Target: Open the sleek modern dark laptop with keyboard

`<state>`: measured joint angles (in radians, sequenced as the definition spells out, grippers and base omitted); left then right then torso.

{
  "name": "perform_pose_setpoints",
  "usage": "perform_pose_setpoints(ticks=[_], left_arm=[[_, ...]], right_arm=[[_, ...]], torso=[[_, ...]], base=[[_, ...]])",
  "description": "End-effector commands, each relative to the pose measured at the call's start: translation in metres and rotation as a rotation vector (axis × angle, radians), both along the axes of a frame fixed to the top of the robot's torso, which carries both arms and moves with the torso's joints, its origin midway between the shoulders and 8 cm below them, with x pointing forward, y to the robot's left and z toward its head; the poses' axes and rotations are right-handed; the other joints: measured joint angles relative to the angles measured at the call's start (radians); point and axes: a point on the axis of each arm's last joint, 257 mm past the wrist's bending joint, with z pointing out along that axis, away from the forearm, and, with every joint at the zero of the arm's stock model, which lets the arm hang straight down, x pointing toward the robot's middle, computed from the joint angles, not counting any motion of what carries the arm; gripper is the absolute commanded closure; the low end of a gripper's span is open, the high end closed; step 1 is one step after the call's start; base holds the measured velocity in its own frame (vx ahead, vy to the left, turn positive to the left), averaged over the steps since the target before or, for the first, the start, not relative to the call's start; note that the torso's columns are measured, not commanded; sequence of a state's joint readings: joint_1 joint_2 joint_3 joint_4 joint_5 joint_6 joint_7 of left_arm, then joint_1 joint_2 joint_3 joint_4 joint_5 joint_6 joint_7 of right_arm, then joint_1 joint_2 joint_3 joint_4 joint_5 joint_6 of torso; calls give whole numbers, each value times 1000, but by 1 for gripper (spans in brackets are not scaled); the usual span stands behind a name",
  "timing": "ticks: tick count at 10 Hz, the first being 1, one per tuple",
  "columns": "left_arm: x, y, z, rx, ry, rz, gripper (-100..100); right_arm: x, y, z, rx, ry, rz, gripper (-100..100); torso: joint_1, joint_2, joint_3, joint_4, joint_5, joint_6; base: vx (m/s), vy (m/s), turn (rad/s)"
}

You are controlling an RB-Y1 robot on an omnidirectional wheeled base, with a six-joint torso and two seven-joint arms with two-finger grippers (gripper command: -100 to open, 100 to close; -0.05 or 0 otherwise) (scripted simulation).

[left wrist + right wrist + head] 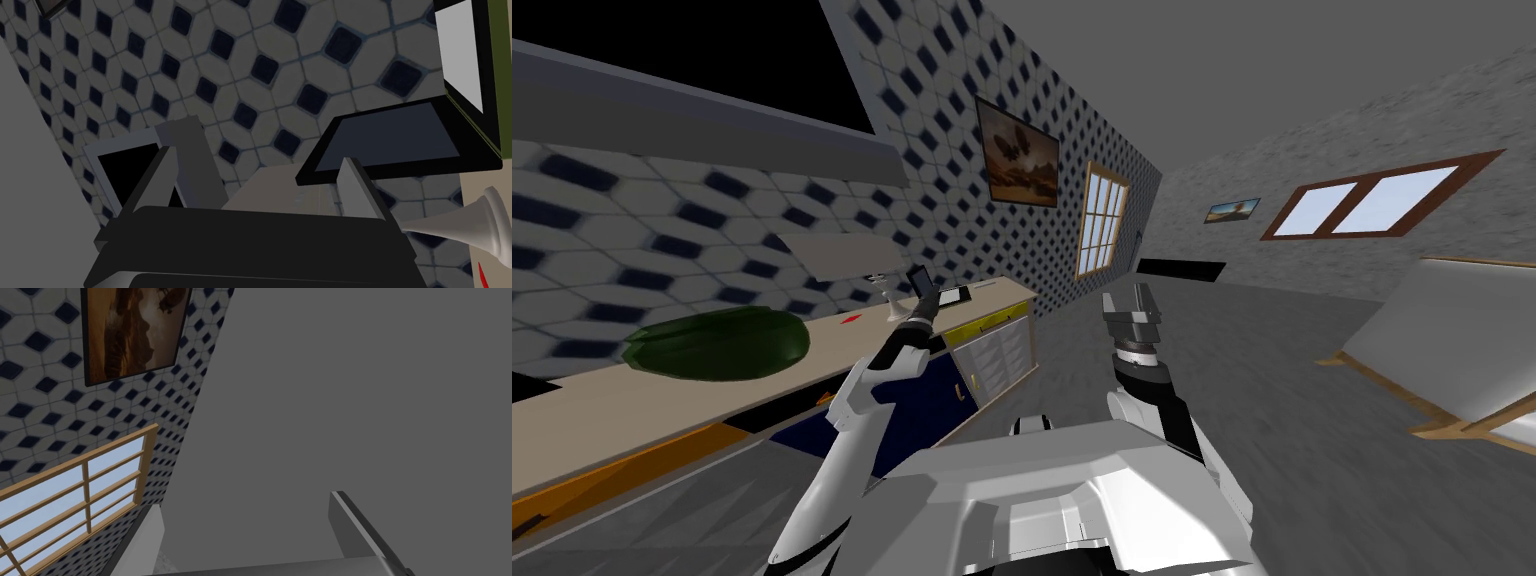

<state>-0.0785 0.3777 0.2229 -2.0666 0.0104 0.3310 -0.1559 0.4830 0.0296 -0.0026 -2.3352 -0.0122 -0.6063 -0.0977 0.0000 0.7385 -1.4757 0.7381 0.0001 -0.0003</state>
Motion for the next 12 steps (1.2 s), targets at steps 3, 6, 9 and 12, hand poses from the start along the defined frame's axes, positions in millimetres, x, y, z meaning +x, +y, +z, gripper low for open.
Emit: perform_pose_setpoints(ticks=[3,6,9,12], left_arm=[[8,27,4,5,62,73,-100],[12,52,15,11,91,136,-100],[13,69,13,2,137,181,-100],[11,93,26,-2,159,244,-100]], right_arm=[[0,0,0,0,0,0,0],[0,0,0,0,0,0,0],[0,0,0,0,0,0,0],[0,0,0,0,0,0,0]], torso=[[1,-1,-1,0,0,0],[0,0,0,0,0,0],[0,-1,0,0,0,0],[0,0,0,0,0,0]], base=[[26,24,-63],[29,36,-64],[31,48,-46],[36,53,-63]])
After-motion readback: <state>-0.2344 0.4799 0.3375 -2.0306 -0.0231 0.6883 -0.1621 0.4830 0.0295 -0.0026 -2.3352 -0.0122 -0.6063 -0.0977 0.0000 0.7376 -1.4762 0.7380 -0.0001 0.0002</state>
